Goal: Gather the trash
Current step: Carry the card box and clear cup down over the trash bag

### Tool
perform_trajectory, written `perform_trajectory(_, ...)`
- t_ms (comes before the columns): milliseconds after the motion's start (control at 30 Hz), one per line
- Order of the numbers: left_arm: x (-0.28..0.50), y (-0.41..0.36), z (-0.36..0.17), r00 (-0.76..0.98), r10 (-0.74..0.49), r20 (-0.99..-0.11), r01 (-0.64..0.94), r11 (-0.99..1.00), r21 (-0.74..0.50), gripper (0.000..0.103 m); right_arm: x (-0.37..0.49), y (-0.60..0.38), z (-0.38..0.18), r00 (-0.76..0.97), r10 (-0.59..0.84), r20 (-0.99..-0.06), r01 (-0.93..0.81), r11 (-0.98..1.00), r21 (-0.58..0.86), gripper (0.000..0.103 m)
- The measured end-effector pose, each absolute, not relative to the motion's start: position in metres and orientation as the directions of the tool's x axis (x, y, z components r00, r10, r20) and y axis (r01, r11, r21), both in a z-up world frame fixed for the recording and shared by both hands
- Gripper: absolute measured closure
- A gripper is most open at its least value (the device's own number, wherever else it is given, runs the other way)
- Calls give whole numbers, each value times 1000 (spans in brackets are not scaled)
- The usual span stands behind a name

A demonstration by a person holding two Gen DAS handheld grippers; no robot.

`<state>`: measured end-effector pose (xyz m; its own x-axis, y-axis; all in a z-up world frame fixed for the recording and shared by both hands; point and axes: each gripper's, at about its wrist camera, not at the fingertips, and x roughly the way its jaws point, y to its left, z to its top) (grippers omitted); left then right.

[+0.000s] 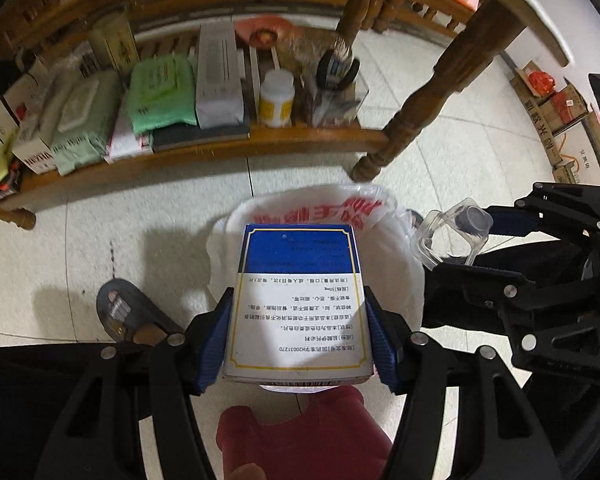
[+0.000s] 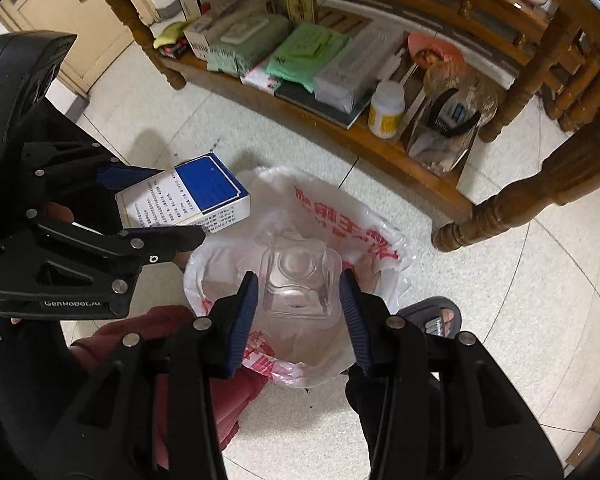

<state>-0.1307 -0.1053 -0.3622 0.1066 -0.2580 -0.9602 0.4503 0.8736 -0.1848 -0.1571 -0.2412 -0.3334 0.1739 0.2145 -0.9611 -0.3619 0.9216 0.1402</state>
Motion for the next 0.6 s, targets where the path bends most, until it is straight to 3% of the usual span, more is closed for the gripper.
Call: perform_trajectory(600,-127,-116,-439,-20,-177,-984,398,901,-171,44,-140,-239,-404,50,187,-981,-353,922,158,61)
